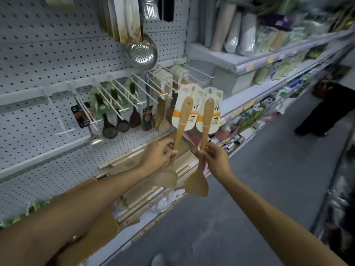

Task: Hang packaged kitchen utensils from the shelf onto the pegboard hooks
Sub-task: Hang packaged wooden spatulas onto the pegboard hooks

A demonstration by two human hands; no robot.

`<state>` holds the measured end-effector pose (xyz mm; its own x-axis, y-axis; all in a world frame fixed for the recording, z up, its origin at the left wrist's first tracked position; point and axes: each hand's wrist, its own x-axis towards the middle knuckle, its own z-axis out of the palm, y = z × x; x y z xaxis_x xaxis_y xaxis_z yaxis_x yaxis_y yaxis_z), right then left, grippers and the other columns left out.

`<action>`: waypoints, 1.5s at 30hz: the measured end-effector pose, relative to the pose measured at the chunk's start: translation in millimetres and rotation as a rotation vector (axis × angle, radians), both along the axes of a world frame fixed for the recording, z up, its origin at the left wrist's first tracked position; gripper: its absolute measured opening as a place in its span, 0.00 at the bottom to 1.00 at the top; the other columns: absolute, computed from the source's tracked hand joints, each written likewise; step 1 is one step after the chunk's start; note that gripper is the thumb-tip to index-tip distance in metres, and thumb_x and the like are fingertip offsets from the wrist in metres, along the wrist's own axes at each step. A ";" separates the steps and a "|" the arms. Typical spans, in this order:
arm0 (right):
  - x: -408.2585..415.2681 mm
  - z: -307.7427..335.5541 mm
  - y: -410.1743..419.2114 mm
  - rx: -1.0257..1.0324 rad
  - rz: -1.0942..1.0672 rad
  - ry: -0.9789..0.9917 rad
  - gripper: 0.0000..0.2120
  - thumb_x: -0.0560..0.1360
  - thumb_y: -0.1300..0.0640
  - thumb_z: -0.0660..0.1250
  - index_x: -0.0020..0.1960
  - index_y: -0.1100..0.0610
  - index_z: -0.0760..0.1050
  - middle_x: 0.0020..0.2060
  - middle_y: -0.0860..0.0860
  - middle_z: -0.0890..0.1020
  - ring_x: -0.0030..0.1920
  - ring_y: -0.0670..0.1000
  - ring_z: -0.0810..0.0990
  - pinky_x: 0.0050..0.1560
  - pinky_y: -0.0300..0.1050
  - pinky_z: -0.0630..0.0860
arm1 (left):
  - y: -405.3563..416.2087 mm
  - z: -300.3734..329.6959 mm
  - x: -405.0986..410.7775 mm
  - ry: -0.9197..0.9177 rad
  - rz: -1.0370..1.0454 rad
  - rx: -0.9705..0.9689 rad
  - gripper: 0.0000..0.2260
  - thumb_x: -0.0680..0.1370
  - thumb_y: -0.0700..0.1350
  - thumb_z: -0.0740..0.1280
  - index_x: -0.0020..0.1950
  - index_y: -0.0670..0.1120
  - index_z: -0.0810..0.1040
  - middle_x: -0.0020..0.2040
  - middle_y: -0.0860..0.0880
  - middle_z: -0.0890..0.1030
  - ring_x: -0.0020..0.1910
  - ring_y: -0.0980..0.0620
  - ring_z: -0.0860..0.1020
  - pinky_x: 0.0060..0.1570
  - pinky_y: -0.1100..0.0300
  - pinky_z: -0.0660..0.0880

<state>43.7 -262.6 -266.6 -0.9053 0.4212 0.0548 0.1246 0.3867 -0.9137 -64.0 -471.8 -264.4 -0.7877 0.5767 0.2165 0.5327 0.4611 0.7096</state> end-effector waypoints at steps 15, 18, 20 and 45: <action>-92.8 -33.4 117.0 -0.017 0.041 -0.007 0.09 0.81 0.55 0.63 0.42 0.52 0.74 0.33 0.49 0.83 0.36 0.49 0.83 0.39 0.48 0.79 | 103.4 -35.5 -76.6 -0.124 -0.014 -0.065 0.03 0.78 0.51 0.70 0.48 0.53 0.81 0.44 0.58 0.83 0.37 0.61 0.81 0.39 0.56 0.79; -121.4 -40.3 147.7 0.005 0.128 -0.020 0.14 0.81 0.48 0.61 0.38 0.50 0.72 0.31 0.51 0.80 0.34 0.53 0.81 0.38 0.57 0.78 | 127.9 -39.9 -90.5 -0.109 0.052 -0.054 0.02 0.78 0.52 0.70 0.47 0.55 0.80 0.44 0.60 0.83 0.40 0.62 0.81 0.42 0.54 0.81; -141.6 -44.5 167.9 -0.004 0.186 -0.038 0.15 0.80 0.43 0.62 0.38 0.49 0.71 0.31 0.53 0.79 0.35 0.58 0.80 0.39 0.63 0.78 | 142.8 -39.8 -97.1 -0.100 0.107 -0.044 0.03 0.78 0.50 0.71 0.45 0.58 0.79 0.43 0.61 0.82 0.41 0.63 0.80 0.43 0.53 0.81; -232.4 -62.6 239.8 0.049 0.513 -0.060 0.10 0.82 0.51 0.59 0.42 0.46 0.71 0.29 0.46 0.76 0.30 0.39 0.74 0.30 0.35 0.65 | 212.8 -34.1 -112.5 -0.145 0.423 0.006 0.02 0.77 0.49 0.73 0.46 0.56 0.81 0.42 0.64 0.84 0.40 0.63 0.83 0.42 0.57 0.81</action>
